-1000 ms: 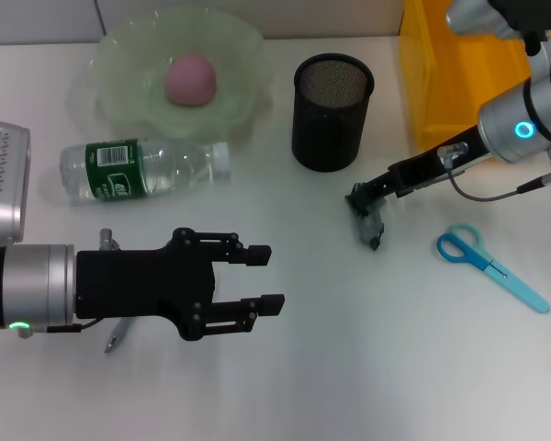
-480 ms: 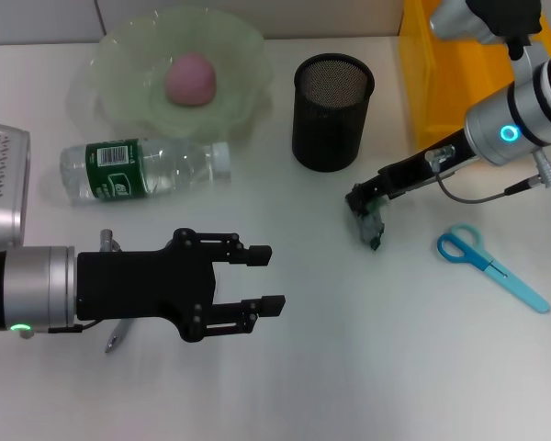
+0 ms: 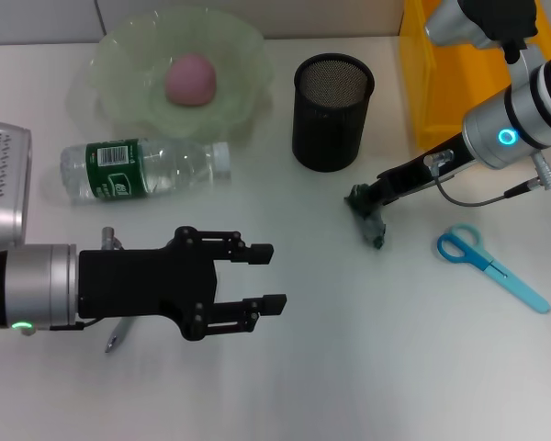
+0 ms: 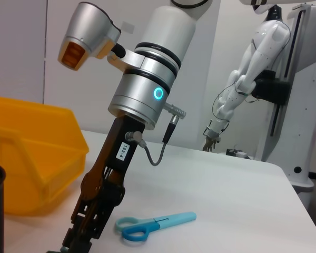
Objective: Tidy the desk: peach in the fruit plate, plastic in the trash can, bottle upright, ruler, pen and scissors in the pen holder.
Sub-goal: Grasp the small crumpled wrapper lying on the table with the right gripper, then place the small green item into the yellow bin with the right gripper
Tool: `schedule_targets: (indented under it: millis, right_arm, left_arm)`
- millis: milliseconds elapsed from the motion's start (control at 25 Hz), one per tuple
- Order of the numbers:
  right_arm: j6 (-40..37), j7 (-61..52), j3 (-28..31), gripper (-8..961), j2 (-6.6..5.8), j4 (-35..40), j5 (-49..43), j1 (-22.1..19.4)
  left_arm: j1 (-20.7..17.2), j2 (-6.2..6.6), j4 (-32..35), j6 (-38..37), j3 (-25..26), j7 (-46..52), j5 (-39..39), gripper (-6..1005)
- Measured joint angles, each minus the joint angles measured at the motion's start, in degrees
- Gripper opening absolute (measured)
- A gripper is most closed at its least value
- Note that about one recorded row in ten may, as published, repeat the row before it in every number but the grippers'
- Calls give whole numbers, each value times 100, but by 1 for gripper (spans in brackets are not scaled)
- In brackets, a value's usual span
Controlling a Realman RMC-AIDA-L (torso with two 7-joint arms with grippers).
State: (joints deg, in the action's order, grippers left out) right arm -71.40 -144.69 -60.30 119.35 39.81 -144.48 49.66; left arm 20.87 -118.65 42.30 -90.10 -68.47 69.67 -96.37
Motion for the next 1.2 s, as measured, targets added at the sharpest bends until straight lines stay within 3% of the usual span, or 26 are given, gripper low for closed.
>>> schedule_targets:
  millis: [240, 600, 760, 800, 880, 920, 960, 1000, 1040, 1080, 1160, 1200]
  right_arm:
    - [4, 60, 1, 263, 0, 40, 0, -45]
    - [-55, 353, 1, 80, 4, 164, 66, -188]
    - [-194, 780, 2, -3, 4, 709, 789, -684]
    - [-194, 780, 2, -3, 4, 709, 789, -684]
    - [-286, 1119, 1, -2, -2, 1132, 1356, -1118]
    - [-286, 1119, 1, -2, -2, 1132, 1356, -1118]
    - [-303, 1373, 2, -2, -6, 1413, 1769, -1469]
    - [-303, 1373, 2, -1, -6, 1413, 1769, -1469]
    - [-312, 1807, 2, -1, -5, 1644, 2337, -1859]
    - [-312, 1807, 2, 0, -5, 1644, 2337, -1859]
    - [-351, 2717, 41, 2, -5, 1724, 3462, -2409]
    - [-351, 2717, 41, 3, -5, 1724, 3462, -2409]
  left_arm:
    - [78, 0, -104, 64, 0, 0, -6, 589]
    - [102, 0, -146, 85, 0, -52, -4, 589]
    - [102, 0, -144, 90, 5, -67, 4, 589]
    - [102, 0, -144, 90, 5, -67, 4, 589]
    - [102, 0, -143, 104, 9, -68, 6, 589]
    - [101, 0, -143, 116, 10, -68, 6, 589]
    - [96, 0, -146, 134, 21, -68, 7, 589]
    - [96, 0, -146, 134, 21, -68, 7, 589]
    - [88, 0, -150, 147, 32, -70, 7, 589]
    - [88, 0, -150, 147, 32, -70, 7, 590]
    - [79, 0, -172, 156, 45, -125, 7, 590]
    - [79, 0, -172, 156, 45, -125, 7, 590]
